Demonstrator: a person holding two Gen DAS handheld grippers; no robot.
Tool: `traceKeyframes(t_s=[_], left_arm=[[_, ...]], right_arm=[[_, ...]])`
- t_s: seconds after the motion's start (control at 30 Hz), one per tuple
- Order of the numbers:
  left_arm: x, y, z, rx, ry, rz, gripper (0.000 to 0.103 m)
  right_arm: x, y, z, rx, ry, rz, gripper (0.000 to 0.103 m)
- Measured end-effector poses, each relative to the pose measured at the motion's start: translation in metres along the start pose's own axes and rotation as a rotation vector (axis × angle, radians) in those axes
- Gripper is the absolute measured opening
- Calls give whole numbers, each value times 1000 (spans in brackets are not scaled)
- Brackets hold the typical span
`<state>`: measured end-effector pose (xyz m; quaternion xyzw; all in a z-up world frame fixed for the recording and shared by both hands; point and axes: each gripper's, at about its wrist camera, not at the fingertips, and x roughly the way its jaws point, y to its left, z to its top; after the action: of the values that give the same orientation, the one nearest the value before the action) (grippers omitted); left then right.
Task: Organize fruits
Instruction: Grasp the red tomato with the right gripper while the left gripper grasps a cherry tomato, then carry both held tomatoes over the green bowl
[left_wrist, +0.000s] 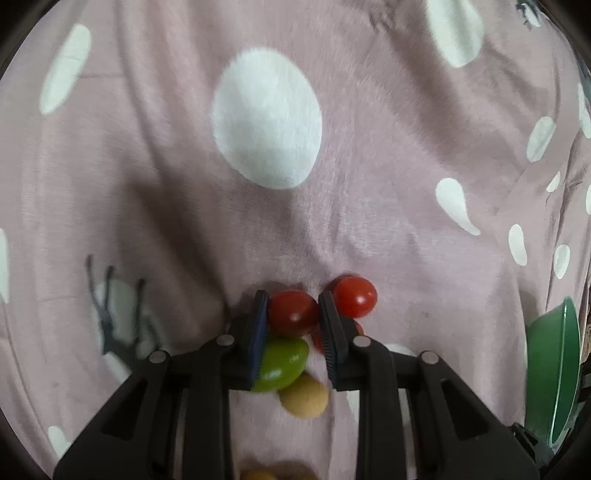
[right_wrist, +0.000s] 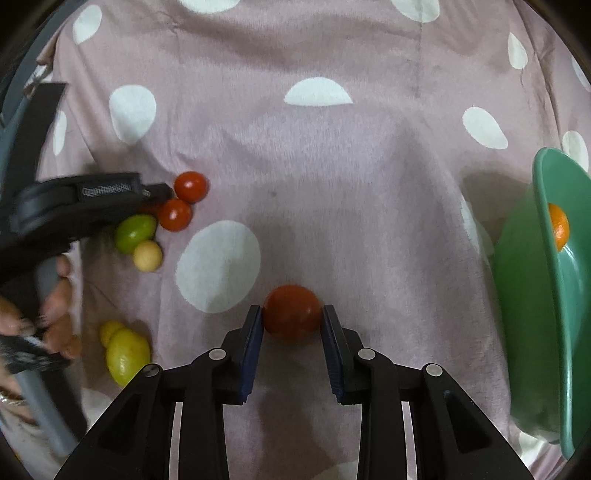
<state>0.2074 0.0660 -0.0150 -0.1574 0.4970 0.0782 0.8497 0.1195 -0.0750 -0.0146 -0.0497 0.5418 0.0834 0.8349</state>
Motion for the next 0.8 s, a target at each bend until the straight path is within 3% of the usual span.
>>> traceKeyframes(t_s=[0.23,0.37,0.57,0.8], left_arm=[[-42,1,-27,2,-38,4,26],[-62,7,-62,-62,-20,-57,26],[-88,5,-106,-68,-43,-44,26],[-83,0,-105,-35,-70,-37,26]], right_arm=[[-15,0,-5,10,-49,45,31],[-28,-4,-9,18,-64,70,31],[-43,-6,-7,28,-87,101,31],[-49,-7,-8,24,-99,97,31]])
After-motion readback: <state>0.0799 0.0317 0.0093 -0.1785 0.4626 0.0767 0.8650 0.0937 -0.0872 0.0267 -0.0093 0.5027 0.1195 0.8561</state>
